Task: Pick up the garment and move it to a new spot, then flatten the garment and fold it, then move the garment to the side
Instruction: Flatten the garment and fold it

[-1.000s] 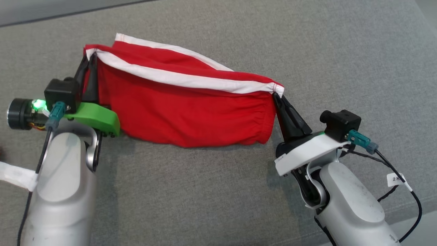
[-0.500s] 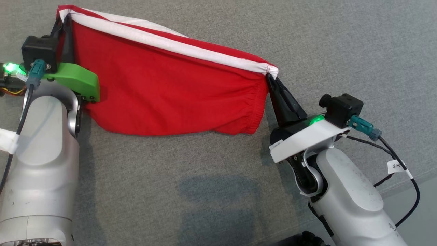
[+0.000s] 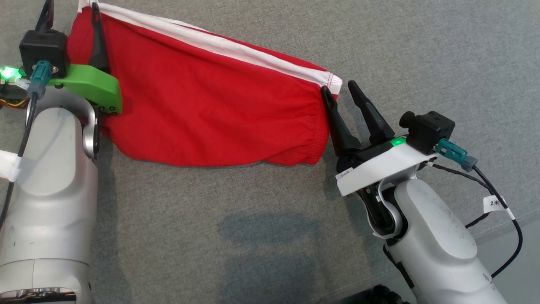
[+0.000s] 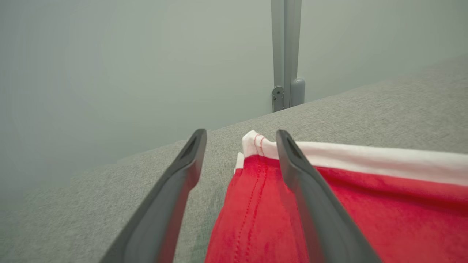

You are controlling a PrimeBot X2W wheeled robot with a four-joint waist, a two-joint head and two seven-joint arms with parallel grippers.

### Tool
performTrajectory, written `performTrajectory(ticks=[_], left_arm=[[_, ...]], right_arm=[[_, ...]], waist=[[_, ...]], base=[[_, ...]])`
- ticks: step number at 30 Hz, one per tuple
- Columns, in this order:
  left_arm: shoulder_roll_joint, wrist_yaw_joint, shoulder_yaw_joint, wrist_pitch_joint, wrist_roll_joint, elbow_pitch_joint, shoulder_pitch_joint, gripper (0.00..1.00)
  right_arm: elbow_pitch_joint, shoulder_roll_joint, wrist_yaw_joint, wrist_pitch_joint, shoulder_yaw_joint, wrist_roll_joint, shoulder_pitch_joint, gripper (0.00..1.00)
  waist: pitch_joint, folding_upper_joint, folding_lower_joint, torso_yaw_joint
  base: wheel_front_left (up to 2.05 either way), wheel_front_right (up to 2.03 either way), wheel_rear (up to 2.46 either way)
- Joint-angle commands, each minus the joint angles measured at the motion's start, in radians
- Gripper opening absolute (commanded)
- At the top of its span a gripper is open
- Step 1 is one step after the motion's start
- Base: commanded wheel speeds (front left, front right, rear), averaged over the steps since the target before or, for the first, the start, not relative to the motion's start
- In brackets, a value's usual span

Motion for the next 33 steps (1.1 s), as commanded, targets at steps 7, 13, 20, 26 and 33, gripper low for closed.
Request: performTrajectory(ticks=[7, 13, 20, 26, 33], left_arm=[[-0.006, 0.003, -0.001, 0.000, -0.024, 0.054, 0.023, 1.00], [-0.018, 0.005, -0.010, 0.028, -0.034, 0.215, -0.031, 1.00], [-0.019, -0.009, 0.000, 0.109, -0.062, 0.367, -0.064, 1.00], [-0.025, -0.025, -0.005, 0.122, -0.081, 0.439, -0.061, 0.00], [-0.054, -0.024, 0.031, 0.075, -0.138, 0.473, -0.002, 0.00]], right_arm=[[0.002, -0.001, -0.001, -0.003, -0.035, -0.036, 0.017, 1.00], [0.007, -0.001, -0.001, -0.003, -0.057, -0.058, 0.038, 1.00], [0.003, -0.001, -0.001, -0.003, -0.056, -0.052, 0.043, 1.00], [0.011, -0.002, -0.001, -0.003, -0.073, -0.065, 0.057, 1.00], [0.035, -0.002, -0.001, -0.003, -0.127, -0.130, 0.088, 1.00]], waist=[[-0.029, 0.0000, -0.0001, 0.011], [-0.050, 0.0000, -0.0001, 0.025], [-0.058, 0.0000, -0.0001, 0.019], [-0.082, 0.0000, -0.0001, 0.022], [-0.154, 0.0000, -0.0001, 0.061]], base=[[0.00, 0.00, 0.00], [0.00, 0.00, 0.00], [0.00, 0.00, 0.00], [0.00, 0.00, 0.00], [0.00, 0.00, 0.00]])
